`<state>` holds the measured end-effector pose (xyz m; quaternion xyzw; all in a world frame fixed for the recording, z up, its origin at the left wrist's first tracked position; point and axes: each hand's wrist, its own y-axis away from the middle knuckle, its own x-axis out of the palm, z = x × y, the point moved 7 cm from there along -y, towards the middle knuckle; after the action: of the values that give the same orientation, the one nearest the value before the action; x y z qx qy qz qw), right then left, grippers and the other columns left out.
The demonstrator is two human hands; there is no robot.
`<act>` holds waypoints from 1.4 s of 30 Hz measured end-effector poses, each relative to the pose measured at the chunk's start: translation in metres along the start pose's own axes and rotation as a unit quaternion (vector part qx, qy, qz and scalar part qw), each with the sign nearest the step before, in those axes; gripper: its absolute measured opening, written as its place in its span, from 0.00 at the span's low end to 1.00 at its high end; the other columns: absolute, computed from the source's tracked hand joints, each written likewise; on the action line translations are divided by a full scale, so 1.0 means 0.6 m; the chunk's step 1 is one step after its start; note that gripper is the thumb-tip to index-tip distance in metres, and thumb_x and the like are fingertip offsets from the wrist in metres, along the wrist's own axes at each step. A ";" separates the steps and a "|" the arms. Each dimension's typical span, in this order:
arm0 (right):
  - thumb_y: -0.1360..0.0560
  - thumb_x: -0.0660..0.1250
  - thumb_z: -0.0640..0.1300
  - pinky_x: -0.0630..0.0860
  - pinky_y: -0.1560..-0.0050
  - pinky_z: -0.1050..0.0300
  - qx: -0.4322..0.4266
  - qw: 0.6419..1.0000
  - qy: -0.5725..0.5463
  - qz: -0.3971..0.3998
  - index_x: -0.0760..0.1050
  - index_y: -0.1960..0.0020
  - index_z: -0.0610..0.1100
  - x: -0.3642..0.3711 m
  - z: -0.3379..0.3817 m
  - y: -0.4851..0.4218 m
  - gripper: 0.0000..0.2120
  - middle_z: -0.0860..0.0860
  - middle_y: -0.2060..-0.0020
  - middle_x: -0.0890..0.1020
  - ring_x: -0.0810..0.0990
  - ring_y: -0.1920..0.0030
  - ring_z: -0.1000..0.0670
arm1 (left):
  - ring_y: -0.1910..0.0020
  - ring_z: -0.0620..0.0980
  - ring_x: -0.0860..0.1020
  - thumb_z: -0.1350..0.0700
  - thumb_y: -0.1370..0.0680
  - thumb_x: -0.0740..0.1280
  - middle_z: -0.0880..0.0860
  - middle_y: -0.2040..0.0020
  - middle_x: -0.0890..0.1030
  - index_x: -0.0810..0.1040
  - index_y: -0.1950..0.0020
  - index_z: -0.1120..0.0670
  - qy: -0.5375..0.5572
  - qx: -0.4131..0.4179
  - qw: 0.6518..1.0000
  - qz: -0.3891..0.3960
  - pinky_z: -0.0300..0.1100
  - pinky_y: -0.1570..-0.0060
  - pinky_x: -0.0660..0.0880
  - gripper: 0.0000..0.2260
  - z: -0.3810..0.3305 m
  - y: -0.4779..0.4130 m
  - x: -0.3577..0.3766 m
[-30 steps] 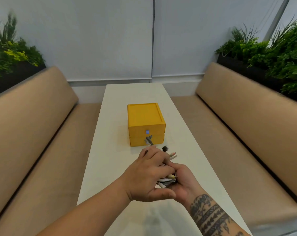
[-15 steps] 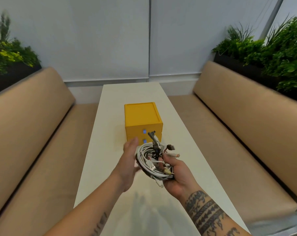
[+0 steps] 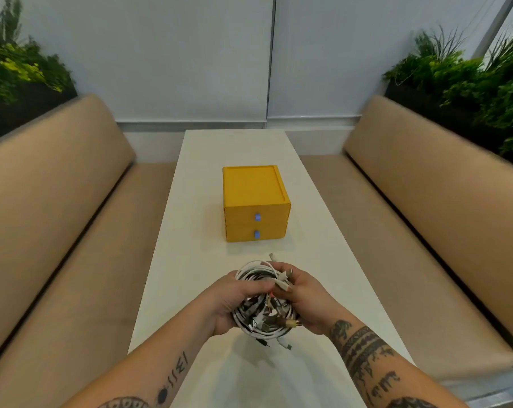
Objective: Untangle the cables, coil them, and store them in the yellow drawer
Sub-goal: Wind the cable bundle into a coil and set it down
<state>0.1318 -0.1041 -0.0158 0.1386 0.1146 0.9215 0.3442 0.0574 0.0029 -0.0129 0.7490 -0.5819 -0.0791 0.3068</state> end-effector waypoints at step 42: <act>0.18 0.51 0.63 0.74 0.39 0.47 0.069 0.929 0.293 -0.216 0.81 0.50 0.43 -0.118 -0.125 -0.124 0.27 0.50 0.52 0.83 0.79 0.47 0.46 | 0.39 0.40 0.76 0.48 0.20 0.68 0.41 0.38 0.79 0.76 0.30 0.44 -0.206 0.157 0.940 -0.224 0.35 0.39 0.70 0.17 0.101 -0.138 -0.114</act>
<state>0.2029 -0.1053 -0.1214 -0.1420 0.3004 0.8147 0.4753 0.0756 0.0546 -0.1230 0.8658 -0.4547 -0.2061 0.0330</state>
